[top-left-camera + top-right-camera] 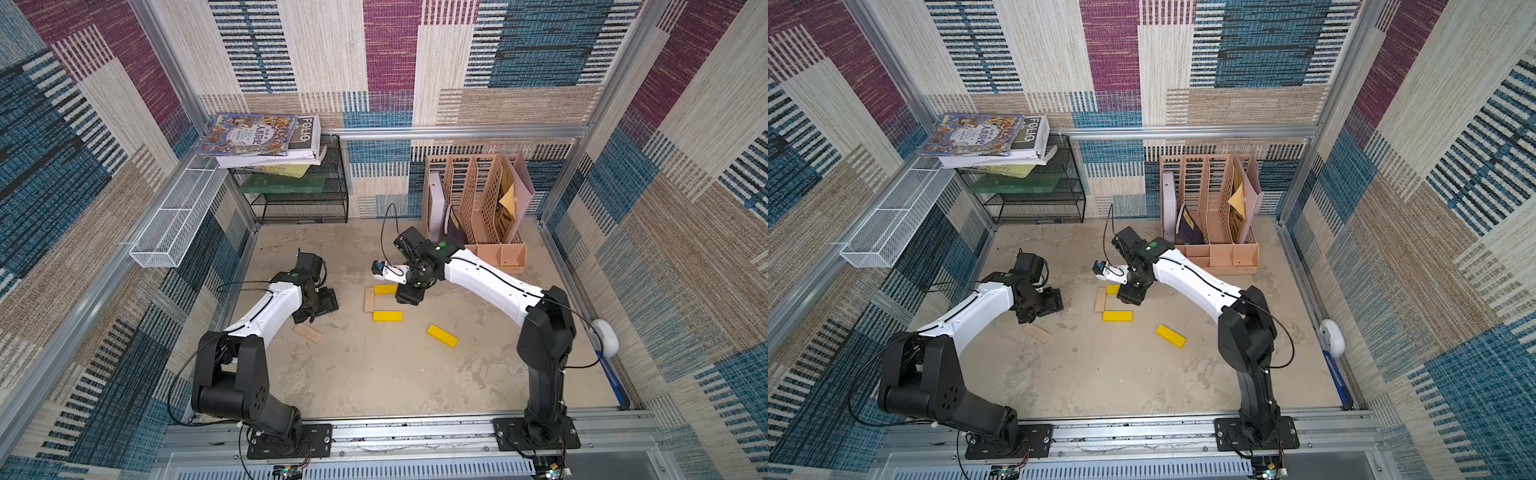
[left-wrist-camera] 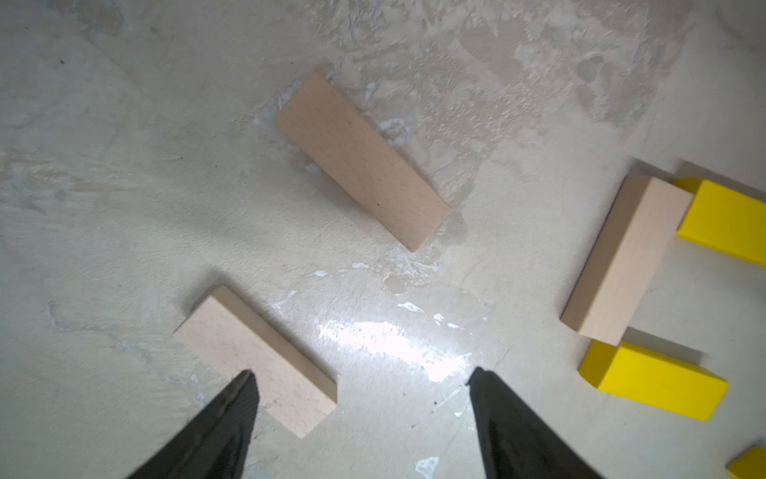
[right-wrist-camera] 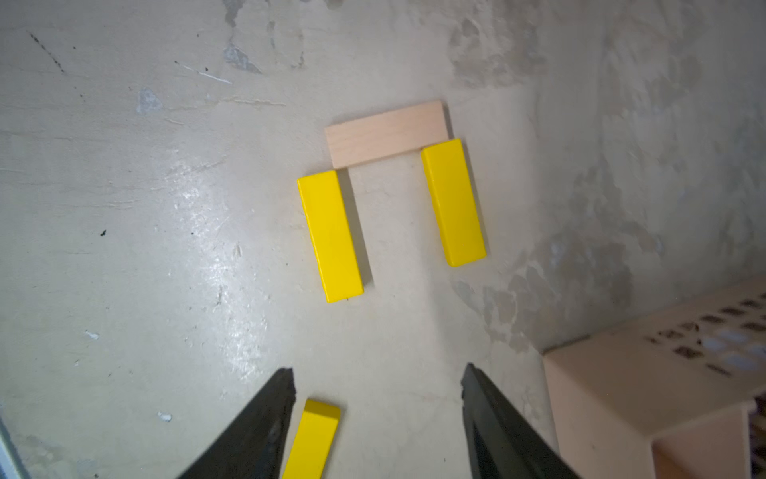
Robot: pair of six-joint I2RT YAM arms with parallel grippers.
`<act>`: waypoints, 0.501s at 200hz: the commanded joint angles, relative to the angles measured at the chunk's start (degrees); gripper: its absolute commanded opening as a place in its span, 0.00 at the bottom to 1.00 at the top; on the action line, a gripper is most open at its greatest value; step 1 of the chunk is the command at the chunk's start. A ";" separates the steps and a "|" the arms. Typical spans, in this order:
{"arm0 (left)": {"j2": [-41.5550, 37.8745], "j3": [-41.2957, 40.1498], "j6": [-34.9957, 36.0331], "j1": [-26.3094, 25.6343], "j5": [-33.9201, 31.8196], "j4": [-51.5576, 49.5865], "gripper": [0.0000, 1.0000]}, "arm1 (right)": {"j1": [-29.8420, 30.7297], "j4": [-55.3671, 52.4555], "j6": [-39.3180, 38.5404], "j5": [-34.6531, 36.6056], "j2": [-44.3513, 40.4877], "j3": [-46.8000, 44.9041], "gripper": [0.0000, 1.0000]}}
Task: Assemble the number 6 with building blocks
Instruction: Assemble the building block at the center of the board, then pick up the building block from the center of the board.
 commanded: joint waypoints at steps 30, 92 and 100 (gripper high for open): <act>-0.60 -1.67 -0.46 -0.01 1.06 1.54 0.84 | -1.96 -3.82 12.26 -1.35 -13.90 -25.68 0.86; -0.27 -2.80 0.06 -0.03 1.54 2.24 0.84 | -2.01 1.88 15.89 3.26 -14.32 -35.06 0.85; -0.44 -2.88 0.05 -0.01 1.37 2.25 0.84 | -2.13 2.75 15.74 3.71 -13.46 -35.06 0.85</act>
